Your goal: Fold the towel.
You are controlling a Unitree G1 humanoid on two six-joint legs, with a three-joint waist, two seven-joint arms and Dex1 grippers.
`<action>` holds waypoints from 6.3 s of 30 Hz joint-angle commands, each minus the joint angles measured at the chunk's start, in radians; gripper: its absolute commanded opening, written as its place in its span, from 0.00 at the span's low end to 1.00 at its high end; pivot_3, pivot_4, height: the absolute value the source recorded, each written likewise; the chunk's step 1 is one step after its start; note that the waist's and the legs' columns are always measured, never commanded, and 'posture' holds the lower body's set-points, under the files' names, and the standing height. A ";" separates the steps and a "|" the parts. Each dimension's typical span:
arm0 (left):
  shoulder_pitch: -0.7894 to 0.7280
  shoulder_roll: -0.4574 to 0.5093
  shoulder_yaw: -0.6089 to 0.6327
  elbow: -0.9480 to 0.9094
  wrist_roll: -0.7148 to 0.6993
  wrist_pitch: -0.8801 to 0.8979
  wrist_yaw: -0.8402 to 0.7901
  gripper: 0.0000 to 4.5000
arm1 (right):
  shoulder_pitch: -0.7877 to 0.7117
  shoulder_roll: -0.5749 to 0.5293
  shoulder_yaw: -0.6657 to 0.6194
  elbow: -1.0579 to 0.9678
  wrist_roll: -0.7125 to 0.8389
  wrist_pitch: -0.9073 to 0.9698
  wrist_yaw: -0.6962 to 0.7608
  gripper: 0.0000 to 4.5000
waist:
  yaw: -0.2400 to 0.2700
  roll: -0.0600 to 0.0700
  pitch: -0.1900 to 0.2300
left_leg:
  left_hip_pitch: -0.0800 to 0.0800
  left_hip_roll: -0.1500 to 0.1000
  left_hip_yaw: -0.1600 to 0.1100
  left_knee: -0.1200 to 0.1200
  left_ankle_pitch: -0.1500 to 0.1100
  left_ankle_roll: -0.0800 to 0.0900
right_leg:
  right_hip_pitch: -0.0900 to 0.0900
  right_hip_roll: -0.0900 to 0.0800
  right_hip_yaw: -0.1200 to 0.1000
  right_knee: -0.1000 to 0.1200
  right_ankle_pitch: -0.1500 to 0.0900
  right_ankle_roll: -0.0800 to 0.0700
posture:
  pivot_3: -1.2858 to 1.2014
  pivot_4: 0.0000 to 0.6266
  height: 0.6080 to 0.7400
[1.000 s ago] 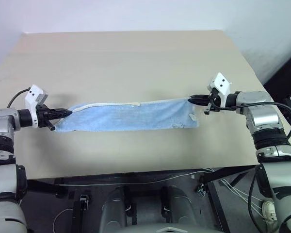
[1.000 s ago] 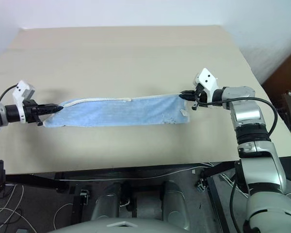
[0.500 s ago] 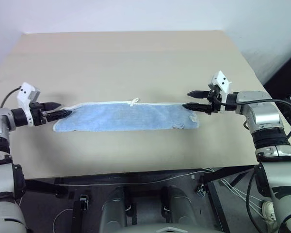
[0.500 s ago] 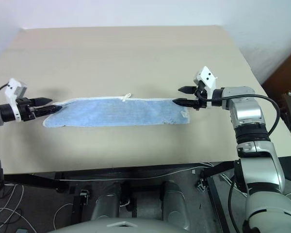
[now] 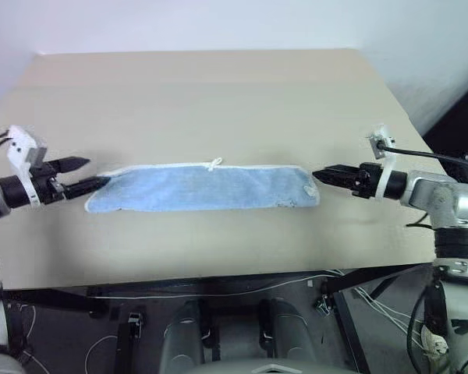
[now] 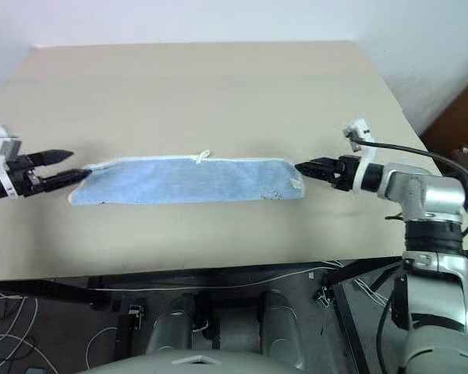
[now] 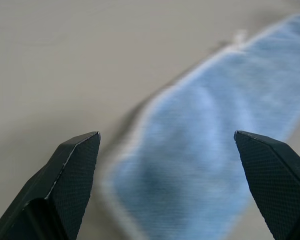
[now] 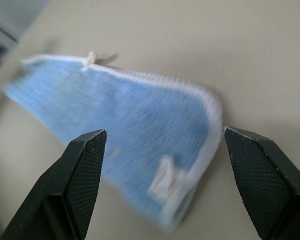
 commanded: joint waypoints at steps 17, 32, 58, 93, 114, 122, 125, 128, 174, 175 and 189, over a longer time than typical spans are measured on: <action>0.114 -0.085 -0.125 -0.533 -0.183 0.209 0.053 1.00 | 0.165 0.271 -0.406 -0.219 0.398 0.501 -0.537 0.87 | 0.001 0.001 -0.001 | 0.006 0.000 0.000 -0.003 -0.002 0.003 | 0.006 0.001 -0.001 -0.004 0.000 0.000 | 0.52 0.24 0.64; 0.159 -0.097 -0.188 -0.581 -0.135 0.143 0.079 1.00 | 0.065 0.459 -0.600 -0.149 0.391 0.501 -0.918 0.84 | 0.001 0.002 -0.004 | 0.008 0.002 0.007 -0.011 -0.002 0.003 | 0.004 0.001 -0.001 -0.007 0.002 -0.003 | 0.52 0.24 0.64; 0.108 -0.120 -0.205 -0.506 -0.111 0.122 0.100 1.00 | 0.172 0.195 -0.572 -0.073 0.756 0.478 -0.937 0.01 | 0.002 0.004 -0.009 | 0.017 -0.001 0.002 -0.031 0.004 -0.005 | 0.010 0.006 0.000 -0.025 0.005 -0.007 | 0.52 0.24 0.64; 0.145 -0.134 -0.195 -0.556 -0.099 0.122 0.168 1.00 | -0.048 0.357 0.201 -0.279 0.453 0.114 -0.519 0.01 | 0.003 0.004 -0.009 | 0.016 0.001 0.000 -0.028 0.004 -0.006 | 0.009 0.009 -0.001 -0.023 0.005 -0.007 | 0.52 0.24 0.64; 0.198 -0.121 -0.175 -0.527 -0.048 0.041 0.188 1.00 | -0.077 0.443 0.283 -0.257 0.306 0.090 -0.439 0.60 | 0.002 0.004 -0.009 | 0.015 0.002 0.002 -0.028 0.003 -0.006 | 0.004 0.009 -0.001 -0.022 0.005 -0.007 | 0.52 0.24 0.64; 0.095 -0.219 -0.106 -0.528 -0.194 0.090 0.222 1.00 | 0.009 0.344 0.215 -0.408 0.283 -0.076 -0.339 0.78 | 0.022 0.004 -0.009 | 0.015 0.002 0.002 -0.028 0.003 -0.006 | 0.004 0.008 -0.001 -0.024 0.005 -0.007 | 0.52 0.24 0.64; 0.066 -0.242 -0.097 -0.539 -0.251 0.132 0.221 0.86 | 0.030 0.357 0.191 -0.404 0.234 -0.181 -0.365 0.60 | 0.023 0.004 -0.009 | 0.015 0.002 0.002 -0.028 0.003 -0.006 | 0.007 0.009 -0.001 -0.023 0.005 -0.007 | 0.52 0.24 0.64; 0.046 -0.265 -0.120 -0.539 -0.247 0.127 0.228 0.64 | 0.040 0.371 0.209 -0.389 0.154 -0.283 -0.392 0.37 | 0.023 0.005 -0.009 | 0.015 0.002 0.002 -0.028 0.004 -0.006 | 0.007 0.009 -0.001 -0.022 0.005 -0.007 | 0.52 0.24 0.64; -0.113 -0.419 -0.199 -0.374 -0.153 0.079 0.234 0.19 | 0.123 0.442 0.341 -0.258 -0.216 -0.628 -0.310 0.19 | 0.022 0.004 -0.009 | 0.015 0.004 -0.003 -0.021 0.004 -0.006 | 0.011 0.011 -0.003 -0.019 0.005 -0.007 | 0.52 0.24 0.64; -0.113 -0.386 -0.177 -0.392 -0.163 0.113 0.245 0.28 | 0.115 0.429 0.335 -0.281 -0.196 -0.608 -0.291 0.28 | 0.021 0.004 -0.009 | 0.015 0.004 -0.003 -0.021 0.004 -0.006 | 0.011 0.011 -0.003 -0.019 0.005 -0.007 | 0.52 0.24 0.64; 0.324 -0.129 0.221 -0.732 -0.342 0.407 0.398 0.99 | -0.018 0.355 0.439 -0.226 -0.254 -0.686 -0.126 0.99 | 0.002 0.005 -0.009 | 0.015 0.005 -0.003 -0.024 0.004 -0.007 | 0.006 0.010 -0.004 -0.021 0.005 -0.007 | 0.52 0.24 0.64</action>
